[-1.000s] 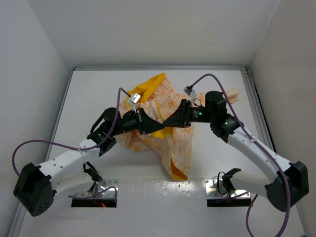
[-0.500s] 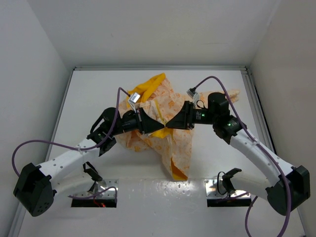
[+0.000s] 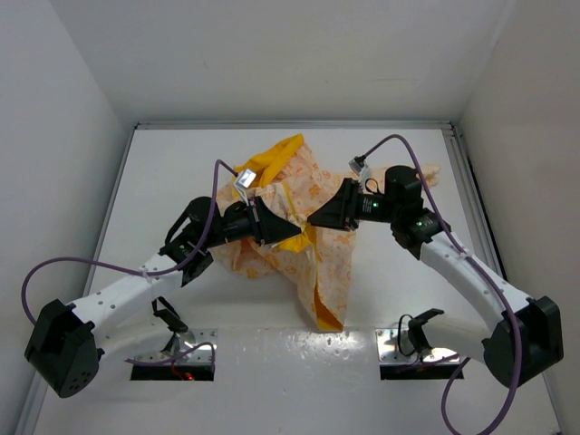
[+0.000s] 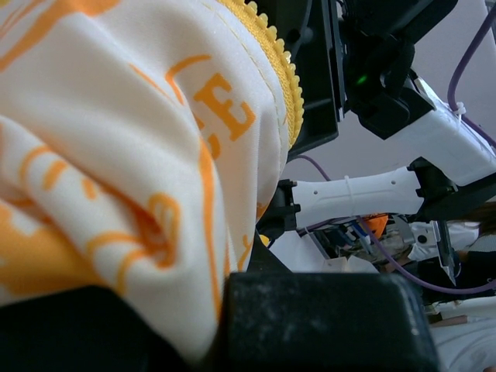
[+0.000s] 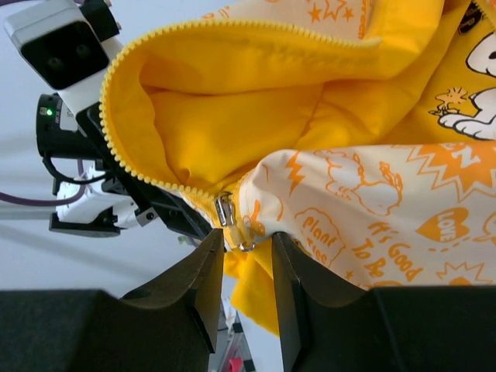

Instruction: Zip up the jacket

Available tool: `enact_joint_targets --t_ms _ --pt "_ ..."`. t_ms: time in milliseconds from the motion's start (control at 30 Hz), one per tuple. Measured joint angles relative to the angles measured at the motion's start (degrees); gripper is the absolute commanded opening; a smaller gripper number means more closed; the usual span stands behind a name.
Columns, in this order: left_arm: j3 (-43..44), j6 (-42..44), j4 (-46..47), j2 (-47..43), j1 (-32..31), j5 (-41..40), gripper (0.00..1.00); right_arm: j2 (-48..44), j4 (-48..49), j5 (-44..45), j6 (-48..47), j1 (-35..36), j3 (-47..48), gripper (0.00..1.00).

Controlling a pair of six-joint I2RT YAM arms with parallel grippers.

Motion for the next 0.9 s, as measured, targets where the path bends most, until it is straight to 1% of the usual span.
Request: enact_joint_targets --t_ms 200,333,533,900 --pt "0.0 0.0 0.1 0.0 0.0 0.0 0.00 1.9 3.5 -0.6 2.0 0.2 0.0 0.32" --pt "0.0 0.0 0.7 0.0 0.0 0.2 0.00 2.3 4.1 -0.4 3.0 1.4 0.0 0.34" --pt "0.0 0.0 1.5 0.0 0.0 0.7 0.00 2.1 4.1 0.7 3.9 2.6 -0.1 0.34" --pt "-0.2 0.0 2.2 0.0 0.0 -0.3 0.00 2.5 5.8 0.9 6.3 0.9 0.2 0.33"
